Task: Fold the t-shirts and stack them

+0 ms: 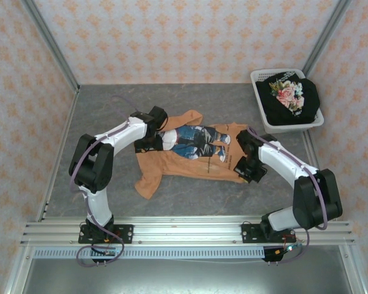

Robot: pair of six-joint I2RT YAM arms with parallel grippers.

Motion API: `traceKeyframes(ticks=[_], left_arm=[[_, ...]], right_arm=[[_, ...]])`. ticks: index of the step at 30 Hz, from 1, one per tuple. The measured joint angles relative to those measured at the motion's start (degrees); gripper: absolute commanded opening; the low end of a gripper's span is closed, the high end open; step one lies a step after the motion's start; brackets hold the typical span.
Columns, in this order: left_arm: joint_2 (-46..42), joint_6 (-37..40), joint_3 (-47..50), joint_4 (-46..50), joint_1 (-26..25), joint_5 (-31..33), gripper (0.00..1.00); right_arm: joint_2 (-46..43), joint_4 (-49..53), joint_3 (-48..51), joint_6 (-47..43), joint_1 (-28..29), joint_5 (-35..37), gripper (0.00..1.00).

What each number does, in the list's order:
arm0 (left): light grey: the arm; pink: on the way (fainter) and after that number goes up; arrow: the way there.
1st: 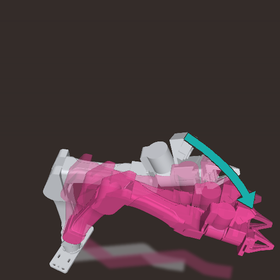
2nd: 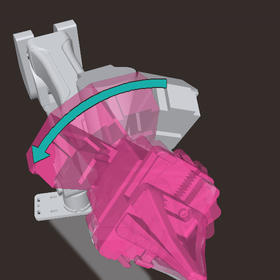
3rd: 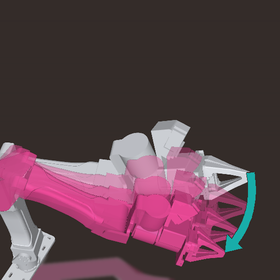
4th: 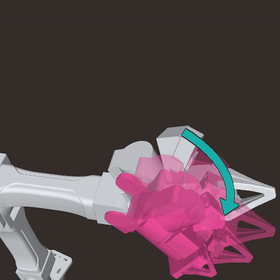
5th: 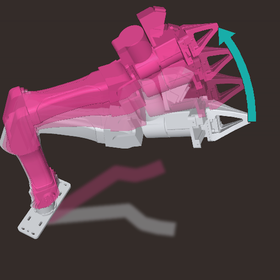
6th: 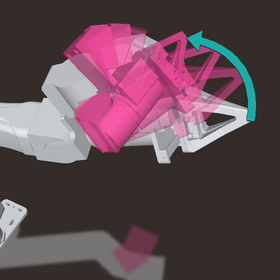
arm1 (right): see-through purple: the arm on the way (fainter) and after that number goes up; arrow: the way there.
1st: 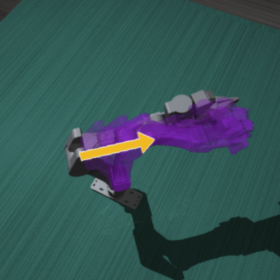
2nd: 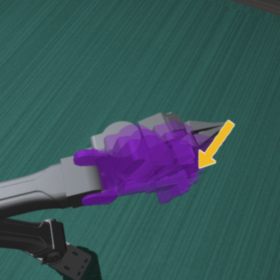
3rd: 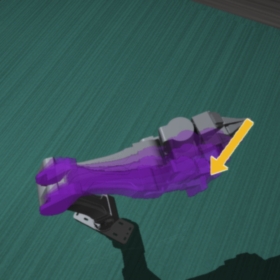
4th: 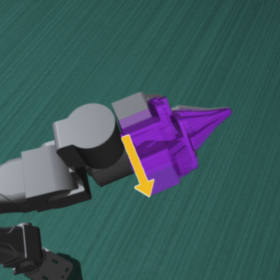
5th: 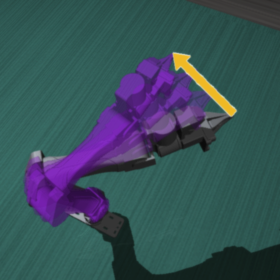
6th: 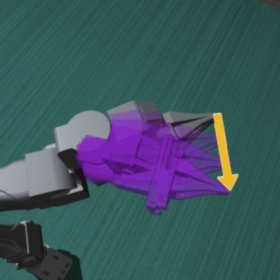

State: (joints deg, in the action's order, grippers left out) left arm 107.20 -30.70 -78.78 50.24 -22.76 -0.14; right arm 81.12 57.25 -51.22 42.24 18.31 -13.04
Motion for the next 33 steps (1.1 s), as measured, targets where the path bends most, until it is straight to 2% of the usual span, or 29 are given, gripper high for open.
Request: traceKeyframes(ticks=[7,11,15,17,20,22,29,33], left_arm=[[0.81,2.36,-3.67,1.84,-5.57,0.22,0.65],[4.66,2.08,-4.0,2.1,-9.11,0.17,0.62],[9.77,1.57,-4.72,4.13,-10.25,1.25,0.56],[9.53,1.22,-4.76,4.5,-10.32,2.1,0.48],[9.11,0.57,-4.37,4.85,-10.25,3.32,0.24],[9.09,-0.15,-3.87,4.92,-10.25,4.15,0.15],[4.55,-0.96,-1.03,5.07,-9.99,6.56,0.16],[-0.35,-0.9,0.9,5.05,-8.28,6.6,0.25]], right_arm=[[0.26,-1.05,2.19,-1.88,0.0,1.31,0.0],[0.48,-1.97,2.27,-1.86,0.0,1.46,0.0],[0.66,-2.49,2.27,-1.88,0.0,1.92,0.0],[0.83,-2.71,2.27,-1.88,0.0,2.29,0.0],[1.03,-2.91,2.27,-1.88,0.0,2.86,0.0],[1.18,-2.91,2.27,-1.9,-0.04,3.23,0.0],[2.43,-3.87,2.27,-3.34,-2.67,4.48,0.0],[3.72,-4.17,2.12,-4.31,-4.57,5.53,0.0]])
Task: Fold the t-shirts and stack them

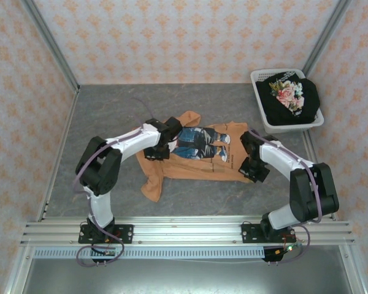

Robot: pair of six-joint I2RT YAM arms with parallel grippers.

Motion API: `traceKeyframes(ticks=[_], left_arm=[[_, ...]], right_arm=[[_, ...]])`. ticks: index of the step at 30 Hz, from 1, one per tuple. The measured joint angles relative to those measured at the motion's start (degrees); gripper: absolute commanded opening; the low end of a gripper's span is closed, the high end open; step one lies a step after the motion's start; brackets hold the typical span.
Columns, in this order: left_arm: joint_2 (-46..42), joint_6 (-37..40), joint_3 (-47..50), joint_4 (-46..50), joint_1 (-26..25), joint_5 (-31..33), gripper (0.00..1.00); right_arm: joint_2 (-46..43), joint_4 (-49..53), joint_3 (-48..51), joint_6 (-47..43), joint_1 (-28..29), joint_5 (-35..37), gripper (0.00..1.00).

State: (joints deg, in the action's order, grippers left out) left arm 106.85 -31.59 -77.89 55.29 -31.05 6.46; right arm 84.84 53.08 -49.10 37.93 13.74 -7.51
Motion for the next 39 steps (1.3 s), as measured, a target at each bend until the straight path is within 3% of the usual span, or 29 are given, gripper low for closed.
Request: traceKeyframes(ticks=[7,9,12,15,22,34,36,39], left_arm=[[-2.36,-0.04,4.44,-2.1,3.5,-1.84,0.26],[-2.36,-0.04,5.42,-2.21,3.76,-2.54,0.32],[-2.97,-0.35,6.08,-2.69,3.82,-3.72,0.49],[-5.49,-1.92,6.27,-3.58,3.32,-5.7,0.52],[-6.4,-4.24,6.19,-4.76,-2.4,-8.83,0.53],[0.66,-5.62,3.54,-6.05,-3.41,-9.25,0.49],[1.18,-5.75,3.54,-6.25,-3.48,-9.25,0.45],[1.44,-6.21,3.5,-6.29,-3.48,-9.07,0.32]], right_arm=[[3.08,-0.57,-1.81,-0.79,-0.39,0.28,0.0],[3.13,-0.63,-2.12,-0.81,-0.39,0.31,0.0],[3.15,-0.72,-2.29,-0.81,-0.39,0.28,0.0],[3.15,-0.72,-2.29,-0.79,-0.39,0.31,0.0],[3.15,-1.14,-2.27,-0.76,-0.39,0.28,0.0],[3.13,-1.33,-2.12,-0.79,-0.39,0.28,0.0],[3.15,-1.38,-2.05,-0.79,-0.39,0.28,0.0],[3.15,-1.51,-1.97,-0.79,-0.39,0.28,0.0]])
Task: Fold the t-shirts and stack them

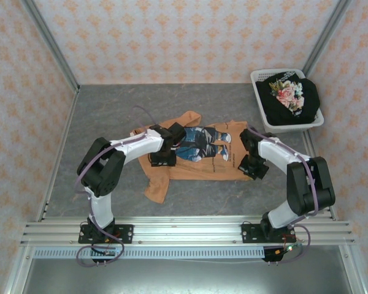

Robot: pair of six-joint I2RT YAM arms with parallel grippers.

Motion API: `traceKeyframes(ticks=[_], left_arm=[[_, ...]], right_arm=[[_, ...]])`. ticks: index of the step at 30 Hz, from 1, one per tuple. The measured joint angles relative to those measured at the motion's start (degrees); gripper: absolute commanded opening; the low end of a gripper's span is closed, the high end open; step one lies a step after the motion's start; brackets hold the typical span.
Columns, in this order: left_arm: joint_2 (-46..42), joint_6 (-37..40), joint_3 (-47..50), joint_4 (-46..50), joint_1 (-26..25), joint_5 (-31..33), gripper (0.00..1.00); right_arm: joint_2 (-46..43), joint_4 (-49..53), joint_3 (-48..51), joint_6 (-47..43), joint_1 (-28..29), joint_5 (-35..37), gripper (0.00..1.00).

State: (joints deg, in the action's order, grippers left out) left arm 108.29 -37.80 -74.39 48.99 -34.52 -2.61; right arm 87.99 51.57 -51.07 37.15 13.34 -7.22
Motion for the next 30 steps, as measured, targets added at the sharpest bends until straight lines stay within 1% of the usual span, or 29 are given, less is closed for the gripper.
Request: traceKeyframes(ticks=[1,4,8,10,15,18,20,23,25,28,30], left_arm=[[0.0,-0.13,-0.02,0.0,0.0,0.11,0.26],[0.0,-0.04,-0.04,0.02,0.0,0.63,0.14],[-0.02,0.13,-0.04,0.11,0.0,1.77,0.03],[-0.33,0.02,0.04,0.28,0.0,2.49,0.0],[-3.91,0.09,1.46,1.2,0.09,4.55,0.0],[-8.04,0.07,3.34,1.64,0.79,5.35,0.0],[-11.47,0.07,5.38,1.88,2.23,5.77,0.0],[-16.92,0.02,9.4,2.27,6.23,6.1,0.0],[-20.48,-0.13,12.87,2.45,9.88,6.08,0.0],[-24.59,-0.2,17.79,2.69,15.13,6.03,0.0],[-26.45,-0.33,20.46,2.8,17.64,5.81,0.0]], right_arm=[[0.0,0.0,0.0,0.0,0.0,0.0,0.0],[-0.02,0.0,0.0,0.0,0.0,0.0,0.0],[-0.02,0.0,0.07,0.0,0.0,0.0,0.0],[-0.02,0.0,0.09,0.0,0.0,0.0,0.0],[-0.02,0.0,0.09,-0.07,0.0,0.04,0.0],[-0.02,0.0,0.09,-0.42,0.0,0.39,0.0],[0.0,0.02,0.07,-0.48,0.0,0.63,0.0],[-0.02,0.02,0.04,-0.85,-0.02,1.4,0.0],[0.02,0.04,-0.07,-1.05,-0.07,1.79,0.0],[0.26,0.02,-0.61,-1.29,-0.81,2.05,0.0],[0.68,0.02,-1.01,-1.36,-1.46,2.38,0.0]])
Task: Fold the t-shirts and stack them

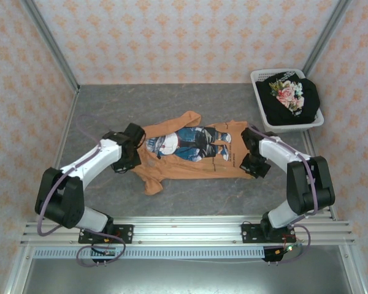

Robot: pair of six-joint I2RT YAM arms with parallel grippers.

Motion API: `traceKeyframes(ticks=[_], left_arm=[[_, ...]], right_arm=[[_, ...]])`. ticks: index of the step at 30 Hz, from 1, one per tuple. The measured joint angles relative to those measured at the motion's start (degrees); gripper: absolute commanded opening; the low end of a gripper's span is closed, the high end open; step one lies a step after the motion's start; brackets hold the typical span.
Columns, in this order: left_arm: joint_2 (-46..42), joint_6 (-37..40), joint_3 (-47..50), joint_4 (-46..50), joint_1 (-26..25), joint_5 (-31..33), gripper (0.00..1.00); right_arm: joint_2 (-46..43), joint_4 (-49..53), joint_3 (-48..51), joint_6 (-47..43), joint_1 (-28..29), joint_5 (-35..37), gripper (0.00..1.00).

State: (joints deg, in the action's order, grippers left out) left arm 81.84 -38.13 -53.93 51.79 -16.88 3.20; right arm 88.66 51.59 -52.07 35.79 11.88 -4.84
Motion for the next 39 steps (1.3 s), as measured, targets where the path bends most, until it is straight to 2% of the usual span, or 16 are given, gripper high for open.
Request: traceKeyframes(ticks=[6,12,18,22,25,28,30,32,36,39], left_arm=[[-4.04,-0.5,5.38,0.52,5.49,0.57,0.0],[-4.44,-1.05,8.55,-0.44,12.0,1.68,0.0],[-2.1,-0.87,9.6,-8.15,16.26,-3.89,0.0],[4.02,-1.42,5.79,-13.88,16.24,-11.13,0.0],[7.98,-2.19,-0.94,-16.44,16.24,-15.06,0.0],[7.87,-2.45,-7.28,-18.62,16.24,-16.72,0.0],[4.26,-2.58,-7.96,-19.98,16.24,-16.74,0.0],[-1.4,-2.64,-5.55,-20.15,16.24,-16.35,0.0],[-12.33,-3.78,6.19,-19.76,16.65,-15.32,0.0],[-9.97,-4.11,12.66,-19.1,17.55,-14.82,0.0]], right_arm=[[2.32,-0.07,-2.14,-0.37,-0.46,0.44,0.0],[4.81,-0.57,-4.92,-0.35,-0.46,0.37,0.0],[10.67,-1.88,-10.84,-0.33,-1.92,-0.07,0.0],[16.15,-2.38,-17.0,-0.39,-6.47,-1.01,0.0],[19.45,-2.1,-23.74,-0.79,-9.27,-1.68,0.0],[20.41,-1.4,-29.73,-1.46,-10.47,-1.97,0.0],[19.32,-1.09,-31.34,-1.88,-10.58,-1.9,0.0],[16.92,-1.2,-30.34,-2.1,-10.45,-1.77,0.0],[9.29,-1.55,-23.21,-2.54,-10.4,-1.79,0.0],[6.95,-1.57,-18.36,-2.91,-9.92,-2.19,0.0]])
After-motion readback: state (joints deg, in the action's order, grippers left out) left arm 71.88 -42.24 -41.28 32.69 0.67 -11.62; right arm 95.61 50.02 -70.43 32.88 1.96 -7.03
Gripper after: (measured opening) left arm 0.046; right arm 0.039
